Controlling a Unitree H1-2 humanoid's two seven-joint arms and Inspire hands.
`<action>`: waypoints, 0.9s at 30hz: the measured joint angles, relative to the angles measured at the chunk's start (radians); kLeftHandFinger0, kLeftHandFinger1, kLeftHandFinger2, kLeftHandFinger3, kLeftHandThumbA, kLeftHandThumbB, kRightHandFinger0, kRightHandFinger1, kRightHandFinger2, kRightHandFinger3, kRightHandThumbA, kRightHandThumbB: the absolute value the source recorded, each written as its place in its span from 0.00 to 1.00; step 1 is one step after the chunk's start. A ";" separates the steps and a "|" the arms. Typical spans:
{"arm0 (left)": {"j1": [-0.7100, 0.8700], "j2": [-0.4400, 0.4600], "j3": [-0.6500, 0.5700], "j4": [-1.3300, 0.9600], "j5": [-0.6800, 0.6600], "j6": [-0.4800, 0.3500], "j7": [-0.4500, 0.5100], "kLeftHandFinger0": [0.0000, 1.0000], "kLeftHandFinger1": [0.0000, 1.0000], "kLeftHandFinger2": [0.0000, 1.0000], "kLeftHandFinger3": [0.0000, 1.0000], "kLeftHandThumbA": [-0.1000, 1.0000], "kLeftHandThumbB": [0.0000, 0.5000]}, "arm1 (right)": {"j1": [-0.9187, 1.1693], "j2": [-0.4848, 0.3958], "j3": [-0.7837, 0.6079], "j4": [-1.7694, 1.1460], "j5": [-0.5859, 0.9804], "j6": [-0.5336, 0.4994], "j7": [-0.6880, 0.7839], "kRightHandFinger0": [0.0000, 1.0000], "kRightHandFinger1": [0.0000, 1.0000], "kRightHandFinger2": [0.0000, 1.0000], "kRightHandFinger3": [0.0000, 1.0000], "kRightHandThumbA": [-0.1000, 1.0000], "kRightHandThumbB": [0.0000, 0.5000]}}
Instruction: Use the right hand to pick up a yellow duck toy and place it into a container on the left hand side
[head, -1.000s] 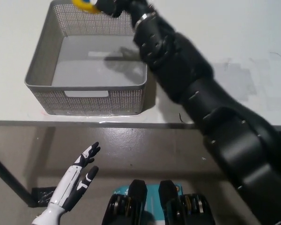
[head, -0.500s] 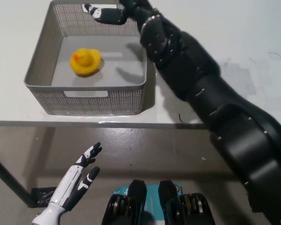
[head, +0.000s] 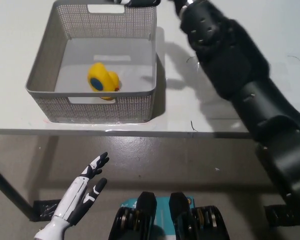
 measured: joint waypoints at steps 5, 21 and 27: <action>0.000 0.000 0.000 0.002 0.002 0.000 0.000 1.00 1.00 1.00 1.00 1.00 0.29 | 0.075 -0.041 -0.034 -0.178 0.003 0.033 0.012 1.00 1.00 1.00 1.00 1.00 0.56; 0.000 0.000 0.000 0.002 0.002 0.001 0.000 1.00 1.00 1.00 1.00 1.00 0.33 | 0.412 -0.155 -0.192 -0.741 0.078 0.141 0.053 1.00 1.00 1.00 1.00 0.95 0.42; 0.000 0.000 0.000 0.002 0.002 0.002 -0.001 1.00 1.00 1.00 1.00 1.00 0.35 | 0.598 -0.162 -0.234 -0.963 0.127 0.163 0.062 1.00 1.00 1.00 1.00 0.96 0.50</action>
